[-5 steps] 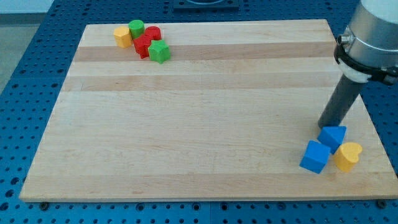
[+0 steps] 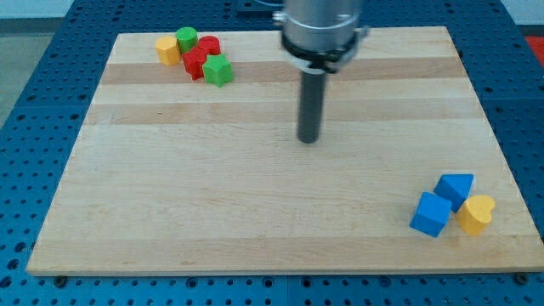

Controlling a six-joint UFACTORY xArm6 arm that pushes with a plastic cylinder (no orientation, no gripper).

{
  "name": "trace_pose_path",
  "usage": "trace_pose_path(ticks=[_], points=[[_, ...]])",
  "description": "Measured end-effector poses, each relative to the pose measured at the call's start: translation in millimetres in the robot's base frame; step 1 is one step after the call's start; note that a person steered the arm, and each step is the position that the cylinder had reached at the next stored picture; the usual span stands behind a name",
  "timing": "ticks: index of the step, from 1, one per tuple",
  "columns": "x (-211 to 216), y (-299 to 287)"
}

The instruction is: Separate the yellow hexagon and green circle

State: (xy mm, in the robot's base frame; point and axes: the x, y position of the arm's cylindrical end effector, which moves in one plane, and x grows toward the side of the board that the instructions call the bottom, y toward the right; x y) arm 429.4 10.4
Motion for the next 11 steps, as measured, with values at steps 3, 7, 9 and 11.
trace_pose_path(ticks=[3,7,9,11], points=[[-44,-161],[-155,-268],[-210,-244],[-221,-178]])
